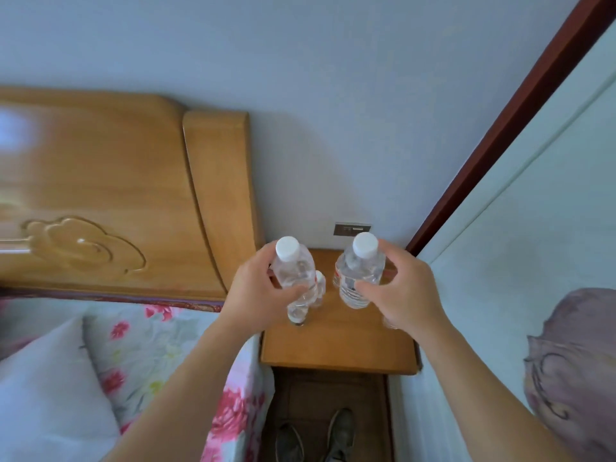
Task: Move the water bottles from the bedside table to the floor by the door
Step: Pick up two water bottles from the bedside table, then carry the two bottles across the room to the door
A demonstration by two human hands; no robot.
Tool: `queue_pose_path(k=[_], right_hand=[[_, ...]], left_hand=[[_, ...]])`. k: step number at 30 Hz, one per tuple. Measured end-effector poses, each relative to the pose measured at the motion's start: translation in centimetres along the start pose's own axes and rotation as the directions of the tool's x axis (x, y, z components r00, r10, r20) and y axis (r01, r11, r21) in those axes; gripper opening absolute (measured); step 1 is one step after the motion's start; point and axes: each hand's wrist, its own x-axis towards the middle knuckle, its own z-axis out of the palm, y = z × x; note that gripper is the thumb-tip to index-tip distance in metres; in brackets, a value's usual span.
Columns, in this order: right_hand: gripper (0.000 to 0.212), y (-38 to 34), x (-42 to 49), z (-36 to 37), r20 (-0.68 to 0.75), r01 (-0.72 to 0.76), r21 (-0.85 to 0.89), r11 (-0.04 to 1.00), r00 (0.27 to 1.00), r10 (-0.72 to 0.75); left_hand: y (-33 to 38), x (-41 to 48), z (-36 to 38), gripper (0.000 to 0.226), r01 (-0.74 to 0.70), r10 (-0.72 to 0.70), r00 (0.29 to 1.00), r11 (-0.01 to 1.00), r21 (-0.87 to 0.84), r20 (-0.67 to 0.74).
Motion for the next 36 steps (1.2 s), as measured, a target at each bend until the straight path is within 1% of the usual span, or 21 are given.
queue_pose_path(k=[4,7,11,13,16,20,23,25,28,32,36], right_hand=[[0.066,-3.8,0.7,0.4,0.016,0.104,0.045,0.994,0.994,-0.105],[0.065,-6.8,1.6,1.3,0.077,0.197,0.099,0.975,0.976,-0.205],[0.064,-11.2,2.4,3.2,0.170,0.307,0.207,0.929,0.924,-0.343],[0.062,-13.6,2.4,4.5,0.234,0.368,0.256,0.894,0.874,-0.427],[0.059,-17.0,1.8,6.8,0.336,0.444,0.319,0.837,0.773,-0.538],[0.059,-21.4,-0.9,10.0,0.411,0.549,0.397,0.735,0.610,-0.678],[0.063,-24.6,-4.4,12.2,0.473,0.585,0.454,0.672,0.480,-0.738],[0.065,-26.7,-7.2,13.8,0.487,0.609,0.502,0.614,0.387,-0.783],[0.066,-29.7,-12.6,16.2,0.524,0.571,0.581,0.580,0.283,-0.803],[0.061,-33.0,-21.3,18.6,0.517,0.518,0.692,0.503,0.131,-0.846],[0.060,-34.9,-31.2,20.5,0.522,0.468,0.759,0.453,-0.021,-0.853]], left_hand=[[0.1,-1.7,-3.5,0.052,0.003,-0.004,0.996,1.000,-0.020,-0.090],[-0.5,-3.5,-6.1,0.052,0.037,-0.042,0.979,0.999,-0.025,-0.198],[-1.3,-7.0,-10.0,0.054,0.105,-0.114,0.924,0.993,-0.046,-0.365],[-1.7,-9.3,-11.7,0.055,0.141,-0.153,0.876,0.988,-0.061,-0.457],[-2.3,-13.4,-13.7,0.060,0.204,-0.210,0.774,0.976,-0.079,-0.597],[-3.1,-20.1,-15.8,0.062,0.283,-0.262,0.604,0.953,-0.106,-0.752],[-3.3,-26.0,-16.9,0.061,0.326,-0.277,0.477,0.937,-0.125,-0.834],[-3.4,-30.2,-17.4,0.064,0.342,-0.292,0.394,0.927,-0.156,-0.872],[-3.6,-37.1,-17.7,0.063,0.364,-0.314,0.261,0.908,-0.208,-0.913],[-3.7,-47.1,-17.3,0.062,0.413,-0.311,0.074,0.874,-0.255,-0.947],[-3.2,-57.2,-16.1,0.060,0.444,-0.302,-0.062,0.845,-0.297,-0.951]])
